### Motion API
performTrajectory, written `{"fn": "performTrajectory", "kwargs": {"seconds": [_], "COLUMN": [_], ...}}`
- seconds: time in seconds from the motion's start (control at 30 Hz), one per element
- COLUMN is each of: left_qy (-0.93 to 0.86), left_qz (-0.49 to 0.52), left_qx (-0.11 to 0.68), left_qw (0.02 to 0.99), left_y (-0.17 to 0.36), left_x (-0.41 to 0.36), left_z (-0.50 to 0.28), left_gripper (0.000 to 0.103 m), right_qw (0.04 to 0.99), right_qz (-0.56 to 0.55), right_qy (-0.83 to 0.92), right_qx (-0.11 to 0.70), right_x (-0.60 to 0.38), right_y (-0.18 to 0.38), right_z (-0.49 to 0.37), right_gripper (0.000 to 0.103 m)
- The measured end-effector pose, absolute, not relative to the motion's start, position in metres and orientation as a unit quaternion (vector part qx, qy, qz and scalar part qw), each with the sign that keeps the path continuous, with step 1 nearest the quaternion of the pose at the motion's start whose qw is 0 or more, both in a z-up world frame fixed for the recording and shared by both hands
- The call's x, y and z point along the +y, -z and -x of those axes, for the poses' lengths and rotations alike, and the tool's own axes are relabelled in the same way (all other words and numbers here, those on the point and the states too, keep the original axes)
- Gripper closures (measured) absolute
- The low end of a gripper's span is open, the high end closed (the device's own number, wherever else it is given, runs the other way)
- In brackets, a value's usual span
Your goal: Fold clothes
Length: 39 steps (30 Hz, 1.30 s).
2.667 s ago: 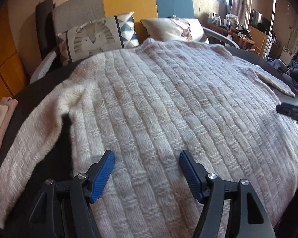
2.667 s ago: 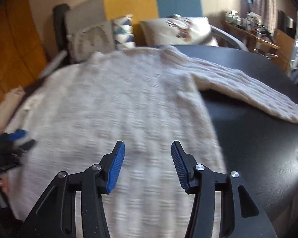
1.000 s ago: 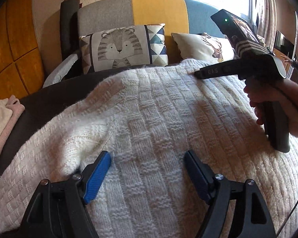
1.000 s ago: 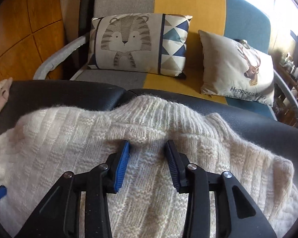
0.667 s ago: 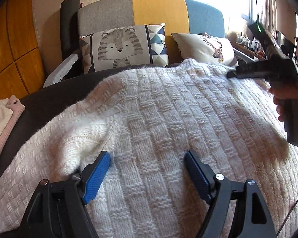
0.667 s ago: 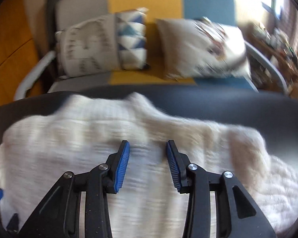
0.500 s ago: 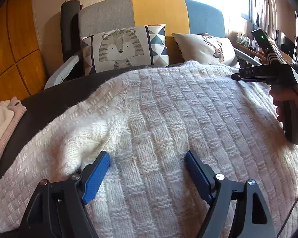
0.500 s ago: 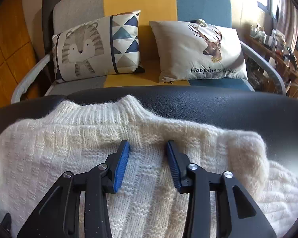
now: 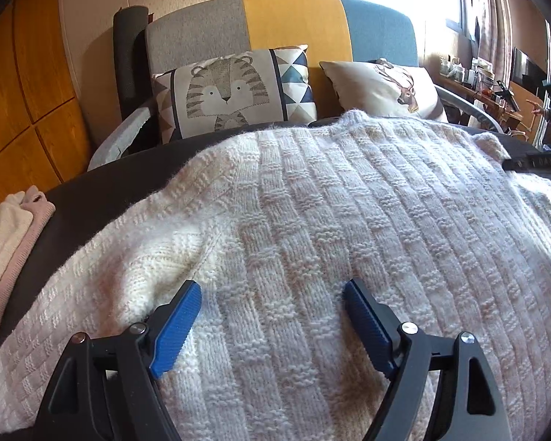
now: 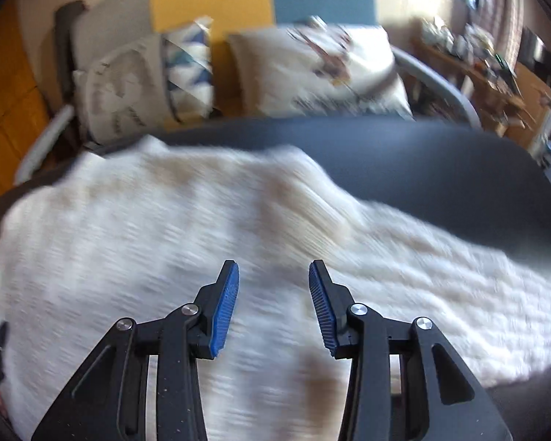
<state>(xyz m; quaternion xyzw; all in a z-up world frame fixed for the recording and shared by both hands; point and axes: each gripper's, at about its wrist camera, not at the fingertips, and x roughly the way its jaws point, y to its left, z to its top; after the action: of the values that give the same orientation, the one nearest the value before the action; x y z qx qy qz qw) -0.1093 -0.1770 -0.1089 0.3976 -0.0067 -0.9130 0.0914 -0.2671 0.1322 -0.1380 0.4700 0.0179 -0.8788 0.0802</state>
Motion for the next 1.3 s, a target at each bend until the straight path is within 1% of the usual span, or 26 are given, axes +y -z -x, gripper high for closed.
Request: {"fn": "performTrajectory", "kwargs": {"seconds": [0.1,0.13,0.2,0.23,0.37,0.47,0.6,0.7,0.77,0.87,1.03,1.13,1.3], "left_qy": [0.913,0.913,0.913,0.913,0.914,0.914,0.914,0.915,0.915,0.915,0.914,0.914,0.913], "left_qz": [-0.397,-0.397,-0.397,-0.397,-0.396,-0.396,-0.395,-0.394,-0.394,-0.394,-0.395,-0.395,-0.395], "left_qx": [-0.008,-0.008,-0.008,-0.008,-0.008,-0.005,-0.002,-0.004,-0.005,-0.005,-0.005,-0.011,-0.019], "left_qw": [0.092,0.092,0.092,0.092,0.092,0.091,0.090,0.091,0.091,0.091,0.091,0.093,0.098], "left_y": [0.109,0.109,0.109,0.109,0.109,0.110,0.110,0.110,0.110,0.110,0.110,0.109,0.109], "left_x": [-0.177,-0.177,-0.177,-0.177,-0.177,-0.178,-0.180,-0.180,-0.180,-0.180,-0.181,-0.180,-0.177], "left_z": [0.109,0.109,0.109,0.109,0.109,0.109,0.109,0.110,0.110,0.111,0.112,0.112,0.111], "left_gripper": [0.019,0.019,0.019,0.019,0.019,0.019,0.019,0.018,0.018,0.018,0.018,0.018,0.018], "right_qw": [0.097,0.099,0.102,0.103,0.106,0.106,0.072,0.064,0.063,0.063,0.093,0.084,0.074], "right_qz": [-0.450,-0.447,-0.431,-0.425,-0.411,-0.433,-0.442,-0.438,-0.436,-0.444,-0.431,-0.436,-0.453], "right_qy": [0.887,0.888,0.895,0.898,0.905,0.895,0.894,0.896,0.897,0.894,0.896,0.896,0.888], "right_qx": [-0.040,-0.045,-0.043,-0.042,-0.038,-0.023,-0.019,-0.029,-0.022,-0.014,-0.047,-0.022,-0.025], "right_x": [0.154,0.156,0.155,0.153,0.146,0.138,0.152,0.160,0.159,0.156,0.159,0.160,0.173], "right_y": [0.139,0.136,0.127,0.124,0.117,0.127,0.145,0.147,0.147,0.143,0.126,0.129,0.145], "right_z": [0.263,0.263,0.265,0.269,0.289,0.312,0.322,0.320,0.318,0.317,0.286,0.267,0.246], "right_gripper": [0.060,0.060,0.060,0.066,0.066,0.066,0.069,0.069,0.068,0.064,0.064,0.064,0.064]}}
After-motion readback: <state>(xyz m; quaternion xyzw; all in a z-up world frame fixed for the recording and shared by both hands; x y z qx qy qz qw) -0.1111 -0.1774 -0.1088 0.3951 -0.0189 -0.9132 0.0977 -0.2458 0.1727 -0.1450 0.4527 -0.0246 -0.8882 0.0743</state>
